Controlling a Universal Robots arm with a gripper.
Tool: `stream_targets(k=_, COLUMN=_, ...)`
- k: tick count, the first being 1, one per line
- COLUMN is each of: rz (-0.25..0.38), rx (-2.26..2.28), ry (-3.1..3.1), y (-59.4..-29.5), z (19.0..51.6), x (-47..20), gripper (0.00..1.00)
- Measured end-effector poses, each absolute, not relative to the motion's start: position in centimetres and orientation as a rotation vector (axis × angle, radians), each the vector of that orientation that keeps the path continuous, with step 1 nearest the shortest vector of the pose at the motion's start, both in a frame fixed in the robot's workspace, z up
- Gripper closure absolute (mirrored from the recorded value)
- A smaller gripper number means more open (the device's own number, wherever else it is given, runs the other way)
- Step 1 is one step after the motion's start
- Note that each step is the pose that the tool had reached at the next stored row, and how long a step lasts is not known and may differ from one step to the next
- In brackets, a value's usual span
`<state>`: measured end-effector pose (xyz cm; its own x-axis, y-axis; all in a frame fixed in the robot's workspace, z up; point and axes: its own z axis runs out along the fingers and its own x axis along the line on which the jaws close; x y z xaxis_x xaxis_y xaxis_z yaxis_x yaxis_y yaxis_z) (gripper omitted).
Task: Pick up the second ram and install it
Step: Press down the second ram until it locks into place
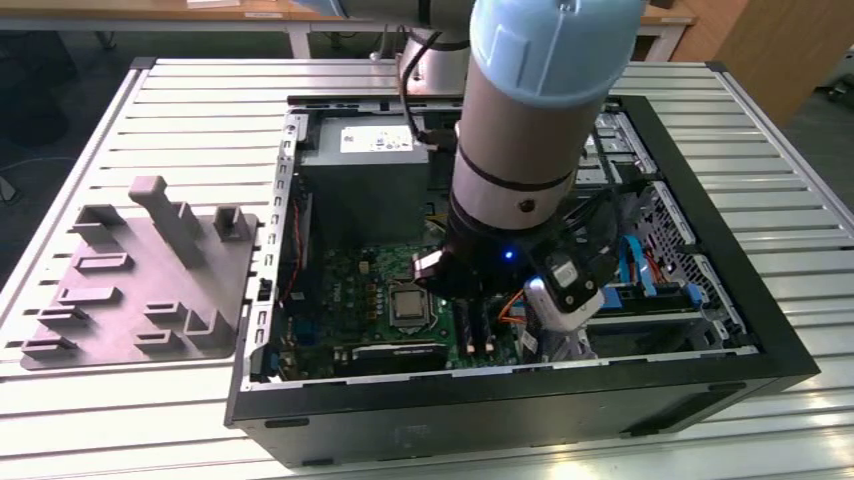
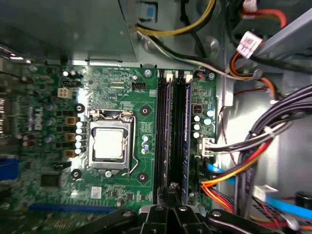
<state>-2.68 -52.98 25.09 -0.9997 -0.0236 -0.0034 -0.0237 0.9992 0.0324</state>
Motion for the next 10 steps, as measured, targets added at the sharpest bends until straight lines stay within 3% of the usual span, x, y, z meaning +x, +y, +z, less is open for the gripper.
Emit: stream_targets(k=10, rz=0.051, rx=-0.037, ry=3.138, y=-52.53, z=26.16, x=-2.67, gripper=0.9)
